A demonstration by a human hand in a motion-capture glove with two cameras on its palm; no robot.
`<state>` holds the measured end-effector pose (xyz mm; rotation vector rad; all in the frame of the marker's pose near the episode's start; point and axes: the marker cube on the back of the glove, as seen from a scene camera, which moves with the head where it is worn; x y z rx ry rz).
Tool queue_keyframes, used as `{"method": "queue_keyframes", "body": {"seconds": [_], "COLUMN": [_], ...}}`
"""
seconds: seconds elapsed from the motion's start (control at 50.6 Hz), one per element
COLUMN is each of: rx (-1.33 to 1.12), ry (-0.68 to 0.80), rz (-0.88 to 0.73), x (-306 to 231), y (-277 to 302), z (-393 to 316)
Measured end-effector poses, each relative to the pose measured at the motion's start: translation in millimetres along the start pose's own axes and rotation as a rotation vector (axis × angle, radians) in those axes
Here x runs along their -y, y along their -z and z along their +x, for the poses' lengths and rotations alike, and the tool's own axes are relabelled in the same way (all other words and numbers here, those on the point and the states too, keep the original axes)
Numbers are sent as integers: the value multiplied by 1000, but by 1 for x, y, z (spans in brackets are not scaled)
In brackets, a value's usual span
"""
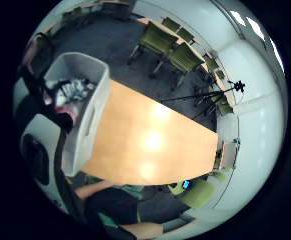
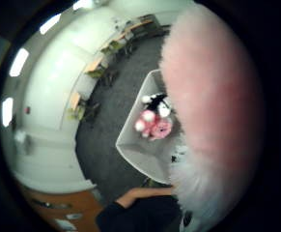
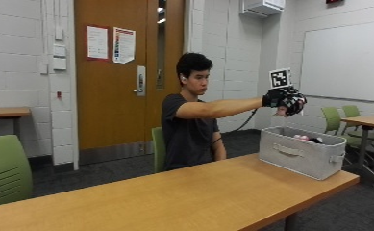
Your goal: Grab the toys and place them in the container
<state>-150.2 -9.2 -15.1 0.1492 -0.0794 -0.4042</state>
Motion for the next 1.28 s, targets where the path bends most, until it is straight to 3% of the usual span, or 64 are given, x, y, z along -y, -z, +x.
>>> {"method": "queue_keyframes", "body": {"seconds": [0.059,0.158,0.297,0.336,0.435,0.573,0.692,0.791,0.85,0.909,0.969,1.285], "rx": [-12,-3,4,-3,128,-113,-119,-36,-96,-167,-163,-70], "ry": [27,169,183,146,-122,95,8,115,22,-218,-345,-482], "rz": [-5,-13,-21,-43,-139,-139,-93,-141,-147,-132,-125,-105], "x": [10,22,30,31,38,15,-19,-64,-85,-101,-118,-171], "y": [-13,-23,-31,-33,-30,-37,-23,-9,-8,-11,-12,-15], "z": [-16,27,15,13,-1,53,34,37,79,133,176,258]}}
